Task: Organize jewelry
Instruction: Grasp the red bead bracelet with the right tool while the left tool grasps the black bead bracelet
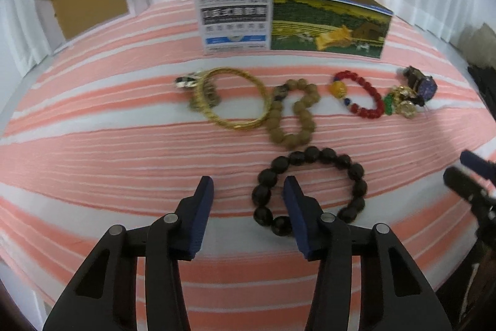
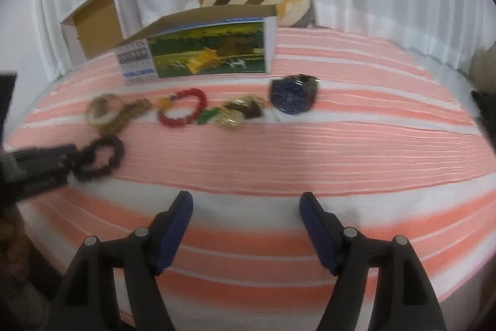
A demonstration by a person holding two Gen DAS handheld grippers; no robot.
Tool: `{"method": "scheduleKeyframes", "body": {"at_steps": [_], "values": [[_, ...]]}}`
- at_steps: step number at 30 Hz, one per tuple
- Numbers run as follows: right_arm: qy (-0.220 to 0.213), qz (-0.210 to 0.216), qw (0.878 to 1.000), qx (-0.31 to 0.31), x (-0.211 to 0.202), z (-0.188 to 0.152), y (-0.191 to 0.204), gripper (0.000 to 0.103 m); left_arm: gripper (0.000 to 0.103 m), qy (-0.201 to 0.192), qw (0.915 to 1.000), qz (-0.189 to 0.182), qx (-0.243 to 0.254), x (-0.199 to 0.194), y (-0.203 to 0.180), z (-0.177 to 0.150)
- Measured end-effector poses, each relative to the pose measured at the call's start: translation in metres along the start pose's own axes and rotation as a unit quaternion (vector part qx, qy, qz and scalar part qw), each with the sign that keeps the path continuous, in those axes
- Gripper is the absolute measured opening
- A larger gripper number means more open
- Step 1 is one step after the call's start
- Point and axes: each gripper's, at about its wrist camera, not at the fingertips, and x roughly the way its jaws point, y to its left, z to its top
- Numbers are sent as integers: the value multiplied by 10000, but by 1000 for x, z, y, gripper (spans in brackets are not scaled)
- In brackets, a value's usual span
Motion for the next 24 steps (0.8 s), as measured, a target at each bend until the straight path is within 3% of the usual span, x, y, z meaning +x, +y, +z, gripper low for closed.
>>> {"method": "scheduleKeyframes", "body": {"at_steps": [4,7,11,15,19,24], "values": [[72,499,9981,-355,11,34,27,72,50,16,9999,67,-104,0,9,0],[418,830,9944,-498,38,64,46,70,50,15,9999,73,-125,1,12,-1],[614,806,9908,-902,77,88,69,48,50,12,9999,54,-119,1,12,-1],[866,1044,9831,-1231,102,85,82,28,50,-25,9999,8,-103,2,10,-1],[764,1010,9805,-1501,93,72,86,10,49,-90,9999,5,-124,1,11,-4],[717,1068,9844,-1197,66,44,66,10,48,-117,9998,-9,-154,1,12,-6]]}}
